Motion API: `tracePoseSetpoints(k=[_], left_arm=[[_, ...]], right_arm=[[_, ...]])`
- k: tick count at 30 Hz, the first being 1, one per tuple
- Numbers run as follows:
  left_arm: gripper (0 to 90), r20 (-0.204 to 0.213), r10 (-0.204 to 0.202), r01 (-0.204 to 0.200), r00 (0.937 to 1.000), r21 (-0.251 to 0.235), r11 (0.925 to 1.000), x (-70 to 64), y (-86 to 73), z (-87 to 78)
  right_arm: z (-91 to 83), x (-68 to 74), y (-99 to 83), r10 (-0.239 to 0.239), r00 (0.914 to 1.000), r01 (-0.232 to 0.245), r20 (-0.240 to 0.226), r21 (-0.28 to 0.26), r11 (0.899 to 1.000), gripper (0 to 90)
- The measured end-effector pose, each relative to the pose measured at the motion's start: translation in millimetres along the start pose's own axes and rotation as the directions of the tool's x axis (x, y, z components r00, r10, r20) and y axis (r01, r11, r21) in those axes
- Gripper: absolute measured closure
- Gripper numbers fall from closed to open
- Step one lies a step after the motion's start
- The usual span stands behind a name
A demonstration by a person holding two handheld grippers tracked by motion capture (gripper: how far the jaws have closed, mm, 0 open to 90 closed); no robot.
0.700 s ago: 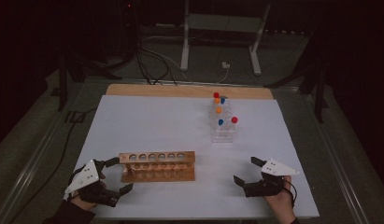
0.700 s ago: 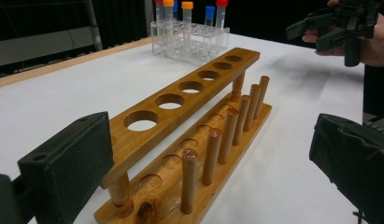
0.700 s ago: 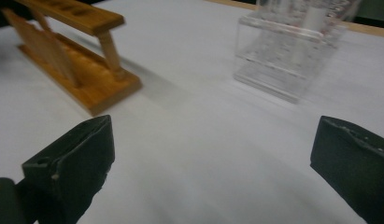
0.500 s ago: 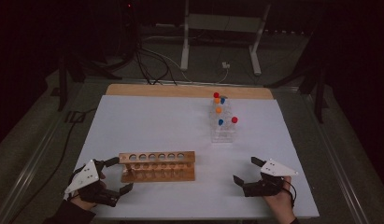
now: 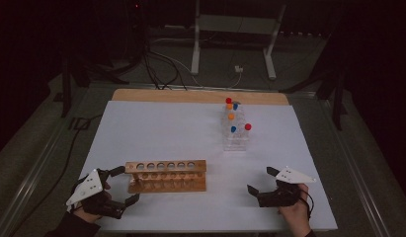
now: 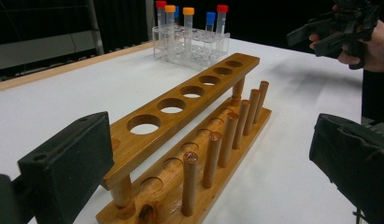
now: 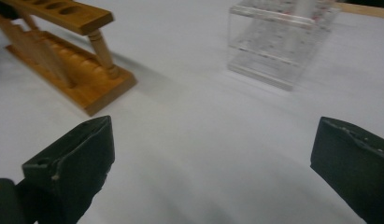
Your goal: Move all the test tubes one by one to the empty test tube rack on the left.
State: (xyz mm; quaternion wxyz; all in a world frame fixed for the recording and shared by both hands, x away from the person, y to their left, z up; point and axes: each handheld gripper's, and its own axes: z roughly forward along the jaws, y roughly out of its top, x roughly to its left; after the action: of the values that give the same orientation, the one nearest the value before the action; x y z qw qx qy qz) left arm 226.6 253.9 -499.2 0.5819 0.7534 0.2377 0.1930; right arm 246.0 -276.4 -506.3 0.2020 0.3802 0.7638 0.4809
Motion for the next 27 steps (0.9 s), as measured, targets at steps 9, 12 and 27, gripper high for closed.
tracePoseSetpoints(k=[9,12,27], left_arm=[[0.5,0.001,0.002,-0.002,1.0,-0.004,1.0,-0.9,-0.1,-2.3],[0.5,0.002,0.002,-0.002,1.0,0.003,1.0,-0.9,-0.8,-2.3],[0.5,-0.001,-0.002,0.002,1.0,0.008,1.0,-1.1,-1.1,-2.7]], right_arm=[[-3.4,11.6,11.2,-0.015,0.9988,0.015,0.046,0.001,1.0,0.0],[-6.3,15.7,20.3,-0.02,0.9985,0.021,0.052,-0.022,1.0,0.0],[-2.9,22.0,78.7,-0.041,0.999,0.043,0.019,-0.097,0.994,0.0]])
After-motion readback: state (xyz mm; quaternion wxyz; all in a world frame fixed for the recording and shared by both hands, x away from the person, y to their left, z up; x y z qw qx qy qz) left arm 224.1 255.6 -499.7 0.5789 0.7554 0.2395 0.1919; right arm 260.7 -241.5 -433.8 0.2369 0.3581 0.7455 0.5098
